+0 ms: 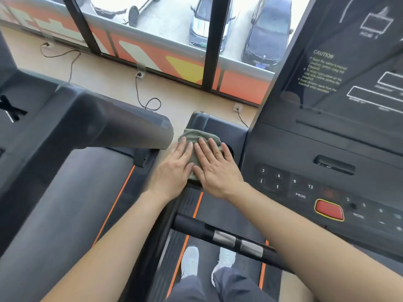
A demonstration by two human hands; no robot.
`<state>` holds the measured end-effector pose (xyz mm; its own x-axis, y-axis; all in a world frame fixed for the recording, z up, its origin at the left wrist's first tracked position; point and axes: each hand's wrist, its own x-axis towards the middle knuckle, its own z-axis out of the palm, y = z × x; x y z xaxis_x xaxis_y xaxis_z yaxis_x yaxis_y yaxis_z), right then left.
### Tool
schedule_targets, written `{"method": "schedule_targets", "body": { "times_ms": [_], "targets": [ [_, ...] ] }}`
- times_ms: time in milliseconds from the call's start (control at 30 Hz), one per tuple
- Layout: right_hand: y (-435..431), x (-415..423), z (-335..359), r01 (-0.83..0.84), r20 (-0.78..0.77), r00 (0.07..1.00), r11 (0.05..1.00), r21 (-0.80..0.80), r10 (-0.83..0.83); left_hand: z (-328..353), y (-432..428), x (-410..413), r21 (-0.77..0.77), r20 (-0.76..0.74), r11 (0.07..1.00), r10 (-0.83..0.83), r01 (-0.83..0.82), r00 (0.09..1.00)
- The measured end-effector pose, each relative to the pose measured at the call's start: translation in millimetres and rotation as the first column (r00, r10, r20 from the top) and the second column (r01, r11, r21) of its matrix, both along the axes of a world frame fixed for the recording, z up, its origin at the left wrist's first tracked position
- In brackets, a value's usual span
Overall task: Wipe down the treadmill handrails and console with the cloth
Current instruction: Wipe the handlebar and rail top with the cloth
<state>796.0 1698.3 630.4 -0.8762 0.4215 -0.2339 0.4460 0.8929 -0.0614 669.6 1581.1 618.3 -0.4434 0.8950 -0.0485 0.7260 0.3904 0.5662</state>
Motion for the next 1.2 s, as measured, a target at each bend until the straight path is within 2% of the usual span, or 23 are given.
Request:
{"method": "schedule_targets", "body": {
  "times_ms": [133, 267, 467, 567, 700, 867, 1000, 1200],
  "targets": [
    [31, -18, 5, 0.055, 0.057, 0.997, 0.997, 0.044, -0.058, 2, 39, -20, -0.028, -0.033, 0.998, -0.064, 0.063, 0.997],
    [59, -21, 10, 0.059, 0.137, 0.987, 0.985, 0.163, -0.082, 6, 72, -36, -0.081, -0.107, 0.985, -0.16, 0.152, 0.981],
    [65, -3, 26, 0.036, 0.277, 0.95, 0.934, 0.354, -0.142, 9, 107, -36, -0.181, -0.308, 0.927, -0.37, 0.327, 0.876],
    [65, 10, 33, 0.014, 0.312, 0.94, 0.931, 0.364, -0.137, 13, 109, -29, -0.185, -0.335, 0.897, -0.442, 0.402, 0.832],
    [64, 26, 37, -0.036, 0.312, 0.948, 0.953, 0.302, -0.063, 13, 91, -27, -0.148, -0.322, 0.891, -0.453, 0.429, 0.831],
    [39, 50, 34, -0.057, 0.219, 0.976, 0.972, 0.227, 0.006, 9, 53, -17, -0.109, -0.318, 0.889, -0.455, 0.444, 0.832],
    [17, 66, 16, -0.026, 0.053, 0.998, 0.98, 0.199, 0.015, 3, 17, -4, -0.042, -0.318, 0.905, -0.413, 0.422, 0.853],
    [-13, 76, 8, 0.013, -0.257, 0.966, 0.978, 0.209, 0.042, -2, -22, 6, 0.235, -0.266, 0.929, -0.223, 0.288, 0.938]
  ]
}}
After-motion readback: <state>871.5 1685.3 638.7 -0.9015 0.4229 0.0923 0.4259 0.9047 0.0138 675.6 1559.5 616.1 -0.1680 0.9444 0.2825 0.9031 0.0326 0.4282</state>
